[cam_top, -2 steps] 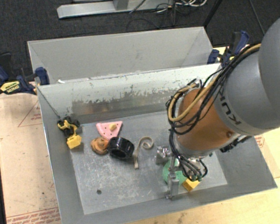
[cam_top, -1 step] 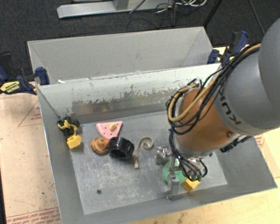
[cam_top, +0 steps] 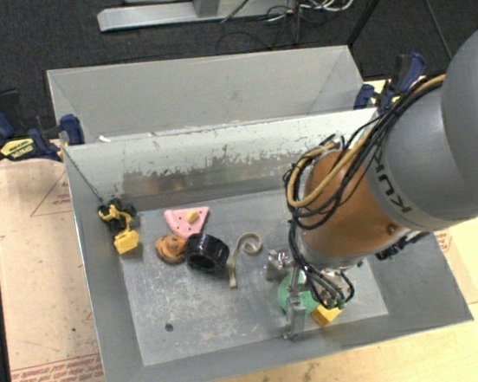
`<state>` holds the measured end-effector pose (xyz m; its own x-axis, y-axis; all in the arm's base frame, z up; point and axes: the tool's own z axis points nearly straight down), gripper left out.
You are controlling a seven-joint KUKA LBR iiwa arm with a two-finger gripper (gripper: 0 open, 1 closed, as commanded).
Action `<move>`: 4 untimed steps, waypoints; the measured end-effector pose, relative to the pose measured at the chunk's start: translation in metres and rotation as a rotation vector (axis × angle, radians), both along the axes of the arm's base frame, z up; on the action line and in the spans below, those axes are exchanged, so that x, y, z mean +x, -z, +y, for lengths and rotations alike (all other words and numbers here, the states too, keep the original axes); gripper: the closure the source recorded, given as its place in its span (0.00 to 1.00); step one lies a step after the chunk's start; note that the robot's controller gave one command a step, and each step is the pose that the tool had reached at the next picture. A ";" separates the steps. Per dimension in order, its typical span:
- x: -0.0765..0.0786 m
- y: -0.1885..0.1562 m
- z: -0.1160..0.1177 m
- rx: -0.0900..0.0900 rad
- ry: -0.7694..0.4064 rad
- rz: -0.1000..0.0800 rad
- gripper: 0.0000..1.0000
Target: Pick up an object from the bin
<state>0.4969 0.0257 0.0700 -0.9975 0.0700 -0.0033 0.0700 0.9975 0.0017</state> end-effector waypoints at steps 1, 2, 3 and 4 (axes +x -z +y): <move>0.011 -0.014 0.017 -0.002 -0.075 0.004 0.00; 0.019 -0.015 0.007 0.001 -0.353 -0.001 0.00; 0.023 -0.013 -0.007 0.000 -0.358 0.002 0.00; 0.047 -0.008 -0.015 -0.002 -0.210 0.000 0.00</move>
Offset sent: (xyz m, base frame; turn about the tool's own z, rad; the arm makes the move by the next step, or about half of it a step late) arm 0.0291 -0.0530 0.0058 0.0115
